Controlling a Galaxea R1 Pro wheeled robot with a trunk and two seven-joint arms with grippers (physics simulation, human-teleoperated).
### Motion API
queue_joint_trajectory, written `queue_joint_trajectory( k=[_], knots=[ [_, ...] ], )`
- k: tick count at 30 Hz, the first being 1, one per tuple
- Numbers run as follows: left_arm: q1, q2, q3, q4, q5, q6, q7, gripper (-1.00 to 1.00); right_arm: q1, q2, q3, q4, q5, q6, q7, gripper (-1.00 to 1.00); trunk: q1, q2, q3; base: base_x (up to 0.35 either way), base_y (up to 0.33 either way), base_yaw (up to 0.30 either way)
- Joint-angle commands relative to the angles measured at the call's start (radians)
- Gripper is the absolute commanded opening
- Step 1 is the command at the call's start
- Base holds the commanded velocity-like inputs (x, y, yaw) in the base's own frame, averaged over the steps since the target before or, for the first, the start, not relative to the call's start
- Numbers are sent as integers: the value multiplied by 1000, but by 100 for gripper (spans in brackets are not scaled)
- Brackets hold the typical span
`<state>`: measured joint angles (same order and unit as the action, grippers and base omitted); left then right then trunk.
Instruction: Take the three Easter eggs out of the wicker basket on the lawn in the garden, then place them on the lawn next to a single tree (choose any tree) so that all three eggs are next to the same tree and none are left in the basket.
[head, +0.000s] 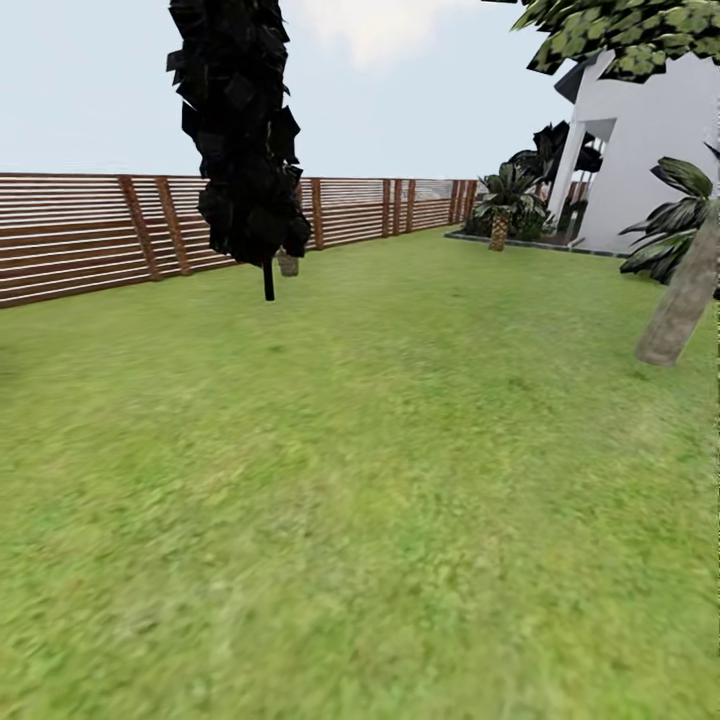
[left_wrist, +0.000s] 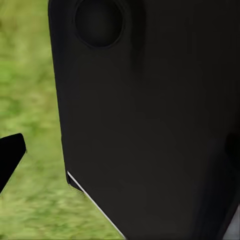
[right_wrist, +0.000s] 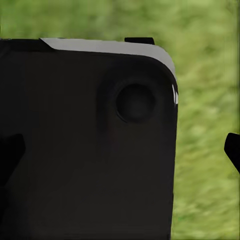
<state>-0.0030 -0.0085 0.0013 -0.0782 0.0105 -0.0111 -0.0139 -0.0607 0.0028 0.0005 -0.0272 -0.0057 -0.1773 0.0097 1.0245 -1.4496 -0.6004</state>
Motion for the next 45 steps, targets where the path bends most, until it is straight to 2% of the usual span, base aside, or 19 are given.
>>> queue_joint_trajectory(
  k=[1,12,21,27,45],
  knots=[
    [0,0,1,0,1,-1,-1,100,-1,1,0,1,-1,-3,1,100,1,0,-2,338,0,-118],
    [0,0,3,0,2,-1,-1,100,-1,4,1,1,1,-4,1,100,1,0,-17,338,0,-47],
    [0,1,3,0,2,-1,-1,100,-1,-8,6,-1,7,-8,-4,100,1,0,-18,338,0,0],
    [0,0,3,0,2,-1,-1,100,-1,0,7,0,8,-10,-5,100,1,0,-18,338,0,0],
    [0,1,-3,0,-3,-1,-3,100,-1,-5,8,0,7,-9,-5,100,1,0,-18,338,0,0]
  ],
)
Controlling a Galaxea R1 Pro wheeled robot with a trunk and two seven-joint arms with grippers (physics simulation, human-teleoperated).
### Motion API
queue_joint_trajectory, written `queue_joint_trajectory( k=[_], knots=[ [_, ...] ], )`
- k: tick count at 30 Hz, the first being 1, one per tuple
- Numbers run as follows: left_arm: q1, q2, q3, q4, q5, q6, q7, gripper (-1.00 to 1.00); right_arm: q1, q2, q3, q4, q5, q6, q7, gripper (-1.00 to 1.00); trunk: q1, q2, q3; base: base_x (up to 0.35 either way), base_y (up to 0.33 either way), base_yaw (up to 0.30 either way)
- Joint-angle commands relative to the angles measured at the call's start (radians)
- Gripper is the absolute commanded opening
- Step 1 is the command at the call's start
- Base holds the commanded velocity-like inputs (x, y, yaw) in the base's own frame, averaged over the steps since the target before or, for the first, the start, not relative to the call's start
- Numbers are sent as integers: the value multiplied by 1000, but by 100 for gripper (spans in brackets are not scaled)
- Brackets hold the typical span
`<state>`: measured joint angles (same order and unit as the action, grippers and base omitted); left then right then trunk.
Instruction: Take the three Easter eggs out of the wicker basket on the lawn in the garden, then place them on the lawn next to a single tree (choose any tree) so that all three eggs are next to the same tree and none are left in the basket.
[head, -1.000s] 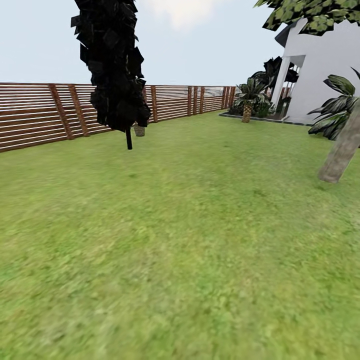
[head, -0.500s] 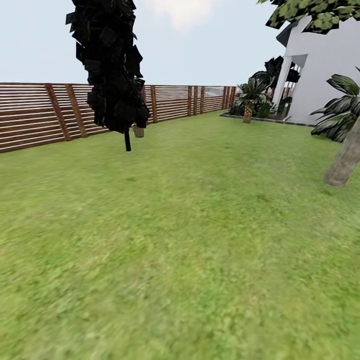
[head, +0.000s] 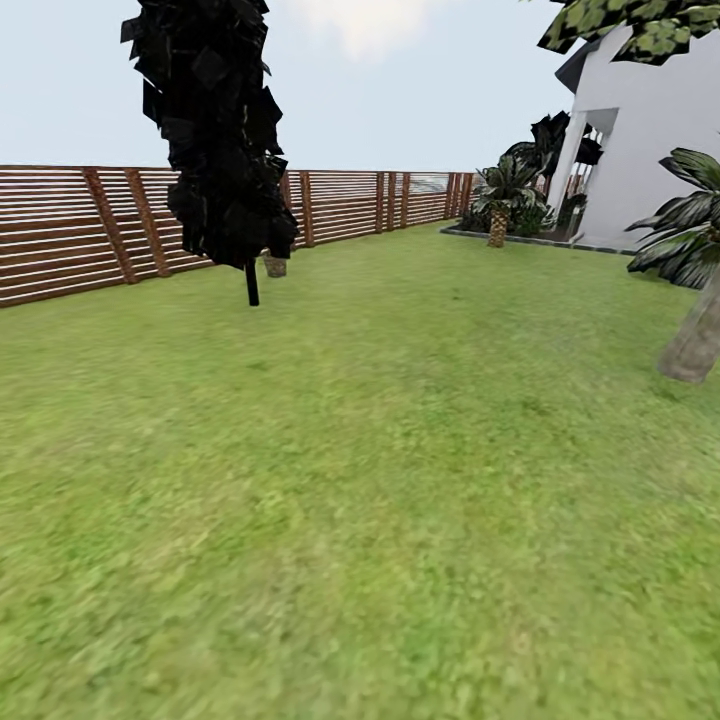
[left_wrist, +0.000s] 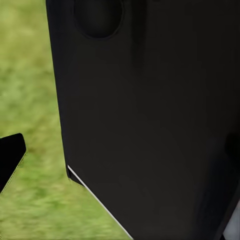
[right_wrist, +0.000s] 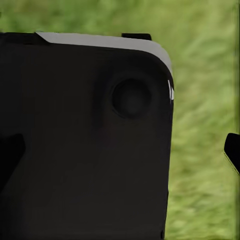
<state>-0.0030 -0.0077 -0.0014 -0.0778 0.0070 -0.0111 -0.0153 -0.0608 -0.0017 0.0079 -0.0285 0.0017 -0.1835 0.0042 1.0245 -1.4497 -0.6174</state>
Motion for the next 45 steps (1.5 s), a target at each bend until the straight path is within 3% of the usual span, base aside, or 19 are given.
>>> queue_joint_trajectory(
  k=[1,45],
  knots=[
    [0,0,0,0,0,-1,-1,100,-1,0,0,1,0,-3,0,100,1,0,-1,338,0,0],
    [0,-5,1,0,1,-1,5,100,-1,0,1,1,1,-4,0,100,1,0,-1,338,0,0]
  ],
)
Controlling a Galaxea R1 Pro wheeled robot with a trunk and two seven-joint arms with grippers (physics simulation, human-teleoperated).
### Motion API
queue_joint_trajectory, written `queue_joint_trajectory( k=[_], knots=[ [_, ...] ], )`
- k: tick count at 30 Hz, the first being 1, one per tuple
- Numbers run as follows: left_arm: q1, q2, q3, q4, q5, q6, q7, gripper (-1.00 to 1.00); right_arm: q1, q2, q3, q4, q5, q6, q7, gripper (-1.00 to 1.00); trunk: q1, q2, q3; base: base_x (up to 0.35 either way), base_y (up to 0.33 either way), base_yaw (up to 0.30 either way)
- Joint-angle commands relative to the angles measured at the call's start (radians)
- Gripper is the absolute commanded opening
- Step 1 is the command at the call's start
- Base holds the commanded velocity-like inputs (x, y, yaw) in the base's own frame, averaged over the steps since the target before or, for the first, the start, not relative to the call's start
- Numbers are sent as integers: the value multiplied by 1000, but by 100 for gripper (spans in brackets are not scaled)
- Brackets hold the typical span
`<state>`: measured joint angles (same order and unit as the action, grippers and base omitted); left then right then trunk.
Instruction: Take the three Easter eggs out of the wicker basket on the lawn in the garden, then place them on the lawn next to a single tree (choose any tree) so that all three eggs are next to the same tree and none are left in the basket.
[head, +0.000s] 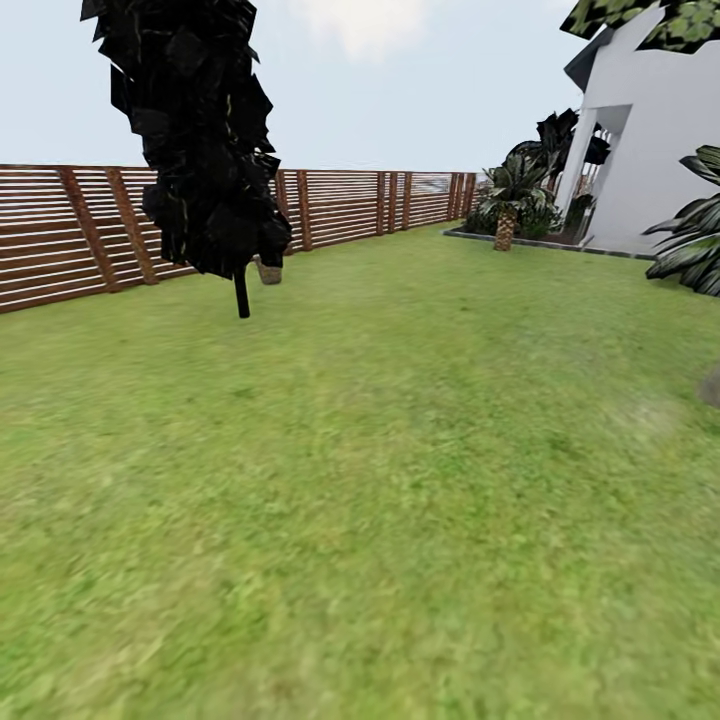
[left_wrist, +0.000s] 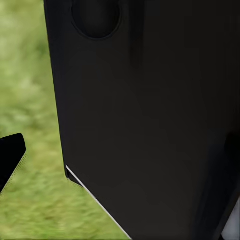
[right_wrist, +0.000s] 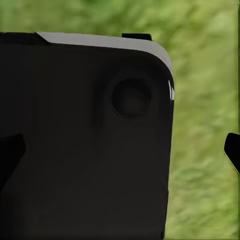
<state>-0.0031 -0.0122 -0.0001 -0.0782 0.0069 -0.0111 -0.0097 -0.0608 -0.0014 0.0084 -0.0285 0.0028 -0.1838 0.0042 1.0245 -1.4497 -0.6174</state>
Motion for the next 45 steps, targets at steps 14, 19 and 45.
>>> queue_joint_trajectory(
  k=[14,19,45],
  knots=[
    [-1,0,2,0,5,-1,-1,100,-1,2,0,1,0,-3,0,100,1,0,-1,338,0,0],
    [0,1,1,0,4,-1,-1,100,-1,2,0,1,0,-3,0,100,1,0,-1,338,0,0],
    [-1,2,0,0,2,-1,-1,100,-1,1,-1,1,1,-3,0,100,1,0,-1,338,0,0]
  ],
)
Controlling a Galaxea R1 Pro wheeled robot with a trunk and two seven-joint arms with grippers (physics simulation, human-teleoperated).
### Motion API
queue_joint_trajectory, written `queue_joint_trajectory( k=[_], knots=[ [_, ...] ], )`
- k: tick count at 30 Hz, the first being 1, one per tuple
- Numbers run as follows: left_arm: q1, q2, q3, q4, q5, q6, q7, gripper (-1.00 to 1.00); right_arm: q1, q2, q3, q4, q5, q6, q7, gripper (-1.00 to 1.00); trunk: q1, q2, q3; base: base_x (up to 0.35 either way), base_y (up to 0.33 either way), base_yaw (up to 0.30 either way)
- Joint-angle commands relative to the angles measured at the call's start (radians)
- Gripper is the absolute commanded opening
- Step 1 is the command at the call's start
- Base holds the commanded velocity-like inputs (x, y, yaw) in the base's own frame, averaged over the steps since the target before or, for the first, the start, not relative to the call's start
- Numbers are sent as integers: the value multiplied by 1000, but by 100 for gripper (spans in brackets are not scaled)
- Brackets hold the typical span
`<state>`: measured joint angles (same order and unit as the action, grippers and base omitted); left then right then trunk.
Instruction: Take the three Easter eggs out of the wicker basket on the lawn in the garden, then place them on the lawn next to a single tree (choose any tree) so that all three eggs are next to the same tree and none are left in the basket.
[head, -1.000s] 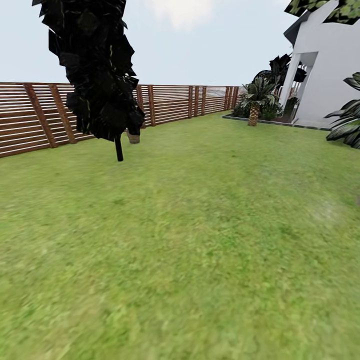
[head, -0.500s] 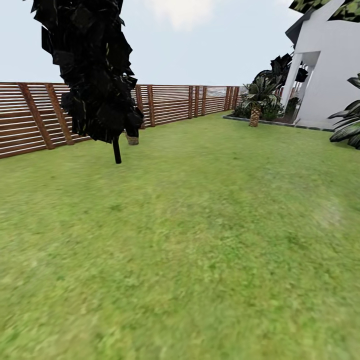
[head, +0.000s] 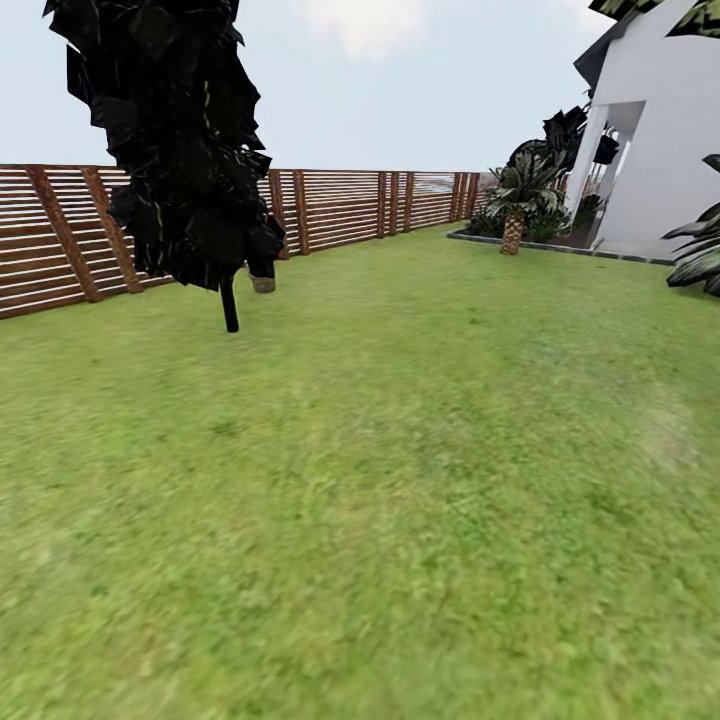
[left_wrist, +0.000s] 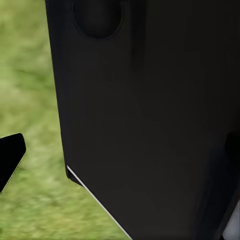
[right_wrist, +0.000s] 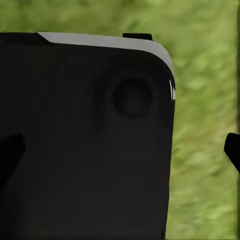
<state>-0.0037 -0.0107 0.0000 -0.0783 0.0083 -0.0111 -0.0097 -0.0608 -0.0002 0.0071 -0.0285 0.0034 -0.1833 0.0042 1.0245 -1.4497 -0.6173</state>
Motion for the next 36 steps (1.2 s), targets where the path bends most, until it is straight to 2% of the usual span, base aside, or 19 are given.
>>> queue_joint_trajectory(
  k=[1,28,36],
  knots=[
    [0,0,0,0,1,-1,-1,100,-1,-1,1,1,1,-3,0,100,1,0,-1,338,0,0],
    [0,2,5,-1,5,-1,-1,100,-1,9,-2,-4,-6,-4,0,100,1,0,-1,338,0,0],
    [1,1,4,-1,4,-1,-1,100,-1,4,0,-2,-1,-4,0,100,1,0,-1,338,0,0]
  ],
)
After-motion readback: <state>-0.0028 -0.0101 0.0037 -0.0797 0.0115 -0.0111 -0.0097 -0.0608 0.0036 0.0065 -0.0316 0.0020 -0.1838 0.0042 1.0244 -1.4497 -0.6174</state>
